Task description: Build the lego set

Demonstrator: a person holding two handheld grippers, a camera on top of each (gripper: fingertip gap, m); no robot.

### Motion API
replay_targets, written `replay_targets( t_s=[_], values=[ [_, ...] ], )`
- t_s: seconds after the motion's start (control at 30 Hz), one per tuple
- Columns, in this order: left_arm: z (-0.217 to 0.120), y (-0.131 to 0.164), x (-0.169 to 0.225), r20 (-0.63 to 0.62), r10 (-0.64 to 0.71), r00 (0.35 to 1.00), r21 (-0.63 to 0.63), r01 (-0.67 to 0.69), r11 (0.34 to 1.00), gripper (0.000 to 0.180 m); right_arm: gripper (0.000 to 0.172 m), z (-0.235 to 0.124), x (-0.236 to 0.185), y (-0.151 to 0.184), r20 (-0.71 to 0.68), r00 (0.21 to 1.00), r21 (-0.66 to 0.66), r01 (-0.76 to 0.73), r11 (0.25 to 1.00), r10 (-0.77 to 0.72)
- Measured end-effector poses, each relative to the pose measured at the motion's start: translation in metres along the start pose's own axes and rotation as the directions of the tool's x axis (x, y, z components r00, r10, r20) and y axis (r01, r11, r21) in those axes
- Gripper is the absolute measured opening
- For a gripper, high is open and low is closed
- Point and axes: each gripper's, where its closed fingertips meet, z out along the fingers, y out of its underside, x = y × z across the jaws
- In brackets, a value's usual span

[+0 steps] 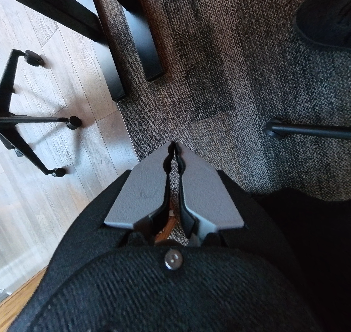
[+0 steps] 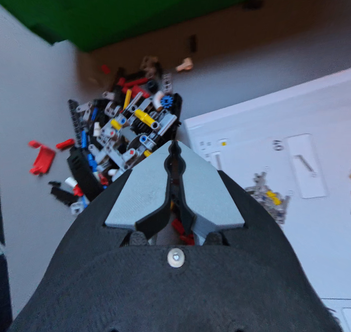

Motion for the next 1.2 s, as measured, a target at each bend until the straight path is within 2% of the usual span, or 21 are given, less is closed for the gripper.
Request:
replay_targets(
  t_s=[0.13, 0.27, 0.37, 0.47, 0.57, 0.6, 0.83, 0.9, 0.97, 1.1, 1.2],
  values=[
    [0.0, 0.0, 0.001, 0.002, 0.003, 1.0, -0.001, -0.003, 1.0, 0.0, 0.0, -0.018, -0.013, -0.002, -0.07, 0.994, 0.025, 0.091, 0.996, -0.089],
    [-0.002, 0.001, 0.0, 0.006, 0.0, 1.0, -0.001, 0.0, 1.0, 0.0, 0.0, -0.055, -0.006, -0.004, -0.15, 0.987, 0.119, 0.07, 0.99, -0.052],
    [-0.003, 0.002, 0.0, 0.008, -0.002, 1.0, 0.0, 0.002, 1.0, 0.0, 0.001, -0.081, -0.001, 0.016, -0.215, 0.976, 0.178, 0.055, 0.982, -0.016],
    [-0.003, 0.002, 0.0, 0.006, -0.003, 1.0, 0.003, 0.003, 1.0, 0.0, 0.011, -0.092, -0.012, 0.044, -0.191, 0.981, 0.229, 0.006, 0.973, 0.039],
    [-0.002, 0.0, 0.001, 0.005, 0.008, 1.0, 0.001, -0.008, 1.0, 0.0, 0.038, -0.085, -0.041, 0.061, -0.1, 0.994, 0.263, -0.026, 0.965, 0.054],
    [-0.001, -0.001, 0.001, 0.005, 0.012, 1.0, -0.001, -0.012, 1.0, 0.0, 0.041, -0.08, -0.052, 0.061, -0.082, 0.996, 0.271, -0.022, 0.962, 0.046],
    [0.001, -0.005, 0.006, 0.0, 0.043, 0.999, -0.019, -0.043, 0.999, 0.0, 0.041, -0.03, -0.087, 0.02, -0.161, 0.987, 0.266, 0.027, 0.964, 0.017],
    [0.001, -0.004, 0.006, 0.002, 0.045, 0.999, -0.024, -0.045, 0.999, 0.0, 0.039, -0.012, -0.084, 0.017, -0.194, 0.981, 0.214, 0.021, 0.977, 0.022],
    [-0.001, -0.001, 0.006, 0.003, 0.041, 0.999, -0.025, -0.041, 0.999, 0.0, 0.026, -0.003, -0.077, 0.016, -0.231, 0.972, 0.191, 0.011, 0.982, 0.034],
    [-0.006, 0.005, 0.004, 0.011, 0.026, 1.0, -0.019, -0.026, 0.999, 0.0, 0.009, -0.007, -0.068, 0.013, -0.287, 0.958, 0.198, 0.027, 0.98, 0.032],
    [-0.008, 0.011, 0.001, 0.018, 0.006, 1.0, -0.015, -0.006, 1.0, 0.0, 0.006, -0.019, -0.066, 0.011, -0.302, 0.953, 0.231, 0.05, 0.972, 0.022]
  ],
)
